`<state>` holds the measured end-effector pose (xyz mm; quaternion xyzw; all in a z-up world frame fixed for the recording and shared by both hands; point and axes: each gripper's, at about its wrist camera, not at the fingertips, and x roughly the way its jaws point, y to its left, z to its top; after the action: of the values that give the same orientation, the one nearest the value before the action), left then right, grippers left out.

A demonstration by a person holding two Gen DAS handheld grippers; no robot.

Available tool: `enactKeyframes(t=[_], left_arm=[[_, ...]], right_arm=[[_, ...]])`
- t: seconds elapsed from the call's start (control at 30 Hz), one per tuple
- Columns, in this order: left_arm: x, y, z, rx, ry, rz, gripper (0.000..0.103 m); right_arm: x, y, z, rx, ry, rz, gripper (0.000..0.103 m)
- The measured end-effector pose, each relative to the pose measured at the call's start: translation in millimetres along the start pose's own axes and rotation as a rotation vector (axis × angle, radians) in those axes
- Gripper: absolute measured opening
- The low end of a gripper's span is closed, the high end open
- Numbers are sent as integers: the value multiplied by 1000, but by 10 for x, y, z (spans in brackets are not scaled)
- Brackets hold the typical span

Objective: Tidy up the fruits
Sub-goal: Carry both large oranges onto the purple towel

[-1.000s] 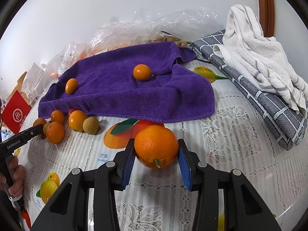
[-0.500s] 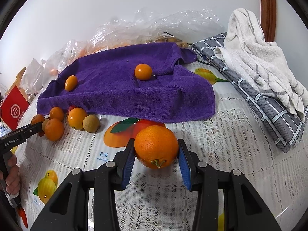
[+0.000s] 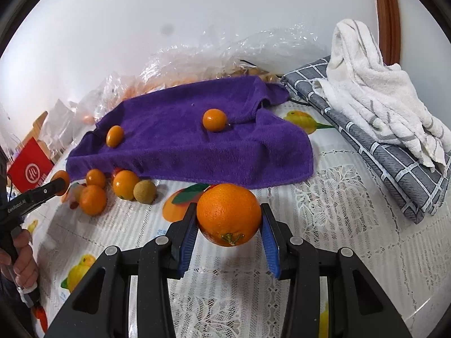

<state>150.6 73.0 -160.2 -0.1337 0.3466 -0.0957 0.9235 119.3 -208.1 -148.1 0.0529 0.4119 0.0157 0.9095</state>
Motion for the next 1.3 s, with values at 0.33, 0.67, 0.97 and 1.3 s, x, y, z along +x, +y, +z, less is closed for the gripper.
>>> enactKeyframes(t=[0.33,0.67,0.97,1.3], left_arm=[[-145,-89,537,9,-69,-1,39],[413,-109,859,-16,-47,62,39],[720,-86,748,10,-12,153,39],[804,-153,684,70,-1,215,39]], right_arm=[[-92,181,565,-41,-77,10,42],[401,124,1058,-7,-84,16,42],[734,134,919,-52,-31,-20,42],[834,176,860,-77,2,-17,42]])
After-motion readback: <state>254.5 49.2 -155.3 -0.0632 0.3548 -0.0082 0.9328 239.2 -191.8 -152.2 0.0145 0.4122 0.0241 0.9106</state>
